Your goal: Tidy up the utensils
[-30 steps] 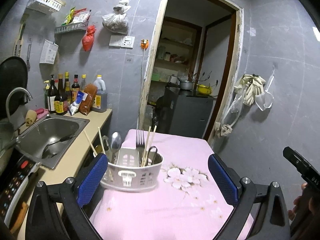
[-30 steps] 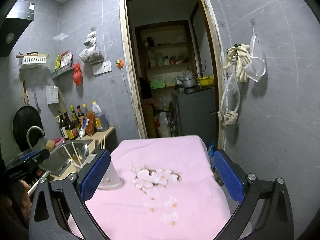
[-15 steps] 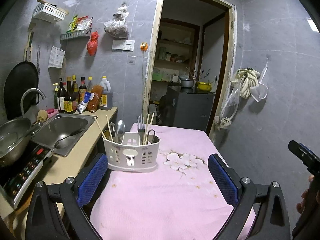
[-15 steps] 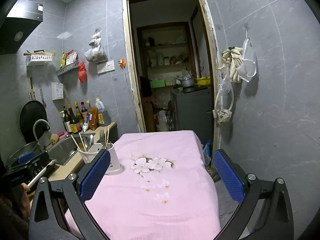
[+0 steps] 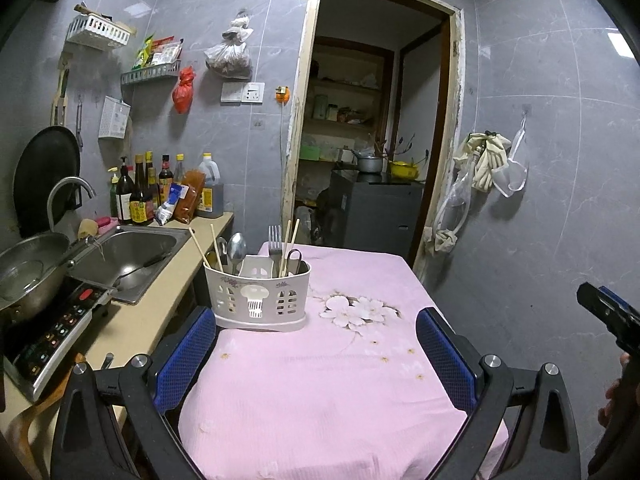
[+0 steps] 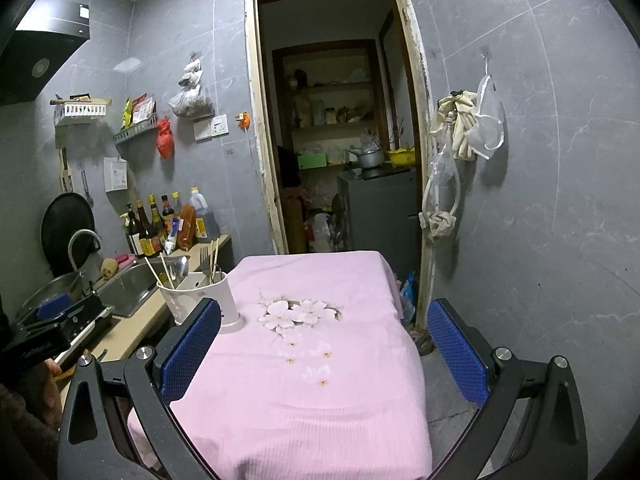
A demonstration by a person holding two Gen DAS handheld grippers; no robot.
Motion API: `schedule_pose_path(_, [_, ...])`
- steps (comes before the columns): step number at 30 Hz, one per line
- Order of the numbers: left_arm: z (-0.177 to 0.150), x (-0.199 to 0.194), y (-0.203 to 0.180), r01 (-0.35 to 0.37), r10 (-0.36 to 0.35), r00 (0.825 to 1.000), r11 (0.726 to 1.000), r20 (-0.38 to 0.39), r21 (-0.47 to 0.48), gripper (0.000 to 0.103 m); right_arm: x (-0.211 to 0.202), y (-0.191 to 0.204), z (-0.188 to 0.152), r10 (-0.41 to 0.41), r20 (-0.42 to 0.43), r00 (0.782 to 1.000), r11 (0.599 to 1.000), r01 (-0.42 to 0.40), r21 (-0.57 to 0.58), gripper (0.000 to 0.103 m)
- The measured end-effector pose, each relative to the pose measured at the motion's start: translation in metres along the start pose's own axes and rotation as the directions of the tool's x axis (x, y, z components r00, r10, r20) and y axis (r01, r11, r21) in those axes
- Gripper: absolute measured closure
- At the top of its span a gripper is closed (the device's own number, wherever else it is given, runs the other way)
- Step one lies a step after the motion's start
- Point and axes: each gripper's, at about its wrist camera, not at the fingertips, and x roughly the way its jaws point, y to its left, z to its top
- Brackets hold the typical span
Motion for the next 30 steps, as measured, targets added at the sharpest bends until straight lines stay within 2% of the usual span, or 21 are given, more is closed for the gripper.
schedule_pose_path(30, [0.0046, -0.0026, 0.0011, 0.002, -0.002, 1.0, 1.0, 0.008, -0.005, 0.002, 0.0022, -0.0021, 0.0005, -0.004, -0.002, 1.0, 1.0, 0.004, 0.007, 0.002])
